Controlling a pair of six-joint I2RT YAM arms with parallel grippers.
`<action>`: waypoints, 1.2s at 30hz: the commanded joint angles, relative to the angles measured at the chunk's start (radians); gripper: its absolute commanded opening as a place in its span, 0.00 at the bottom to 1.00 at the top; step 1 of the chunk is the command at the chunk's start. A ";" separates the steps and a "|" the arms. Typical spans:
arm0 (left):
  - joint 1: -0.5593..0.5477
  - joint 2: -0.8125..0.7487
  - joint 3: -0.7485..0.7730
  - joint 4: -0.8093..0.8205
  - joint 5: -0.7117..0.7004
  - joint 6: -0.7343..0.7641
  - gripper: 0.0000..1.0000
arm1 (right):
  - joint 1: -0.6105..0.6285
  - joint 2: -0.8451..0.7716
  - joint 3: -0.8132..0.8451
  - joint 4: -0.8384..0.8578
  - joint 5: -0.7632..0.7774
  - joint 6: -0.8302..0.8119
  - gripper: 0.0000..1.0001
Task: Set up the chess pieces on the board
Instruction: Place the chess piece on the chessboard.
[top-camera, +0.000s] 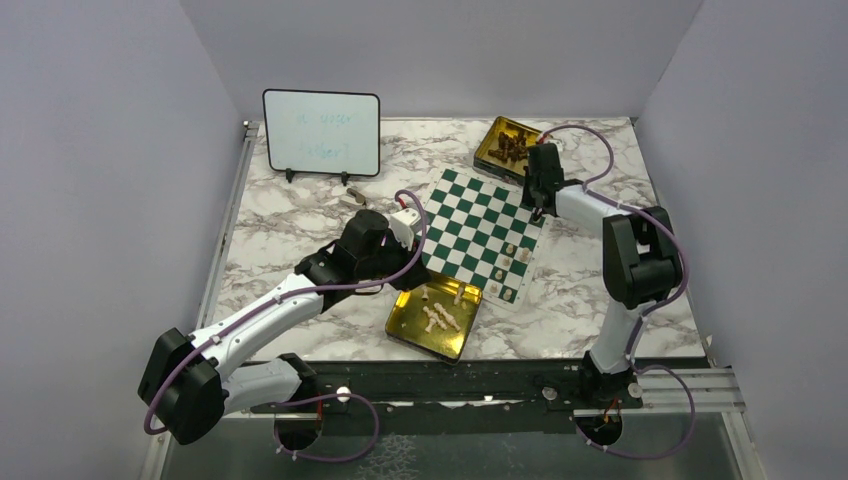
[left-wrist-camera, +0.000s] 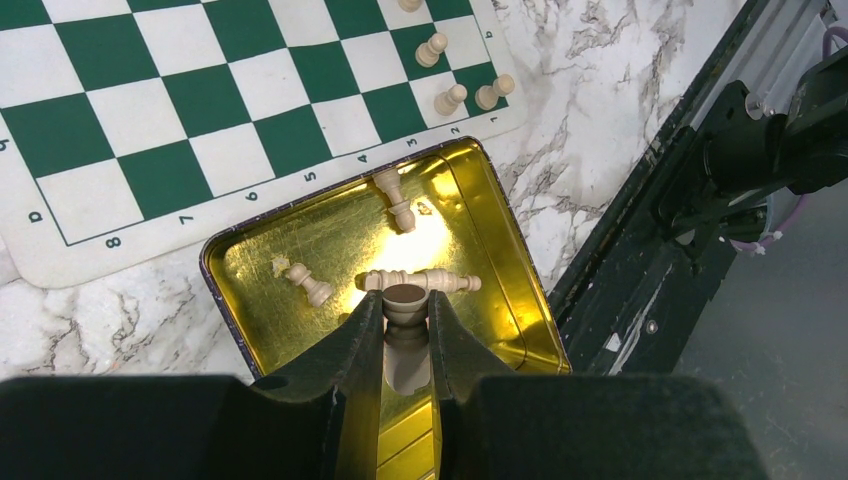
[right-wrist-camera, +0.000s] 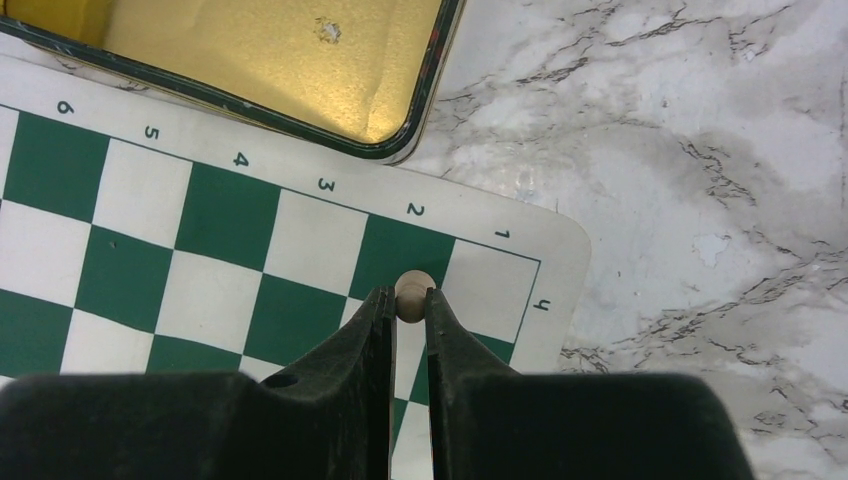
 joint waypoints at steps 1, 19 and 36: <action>0.000 -0.018 0.002 0.003 0.002 0.009 0.15 | -0.004 0.028 0.032 0.012 -0.035 0.017 0.18; 0.001 -0.029 -0.002 0.002 -0.009 0.008 0.15 | -0.006 0.077 0.053 0.019 -0.023 -0.001 0.18; 0.001 -0.030 -0.004 0.000 -0.013 0.008 0.15 | -0.006 0.095 0.078 -0.014 -0.017 0.004 0.37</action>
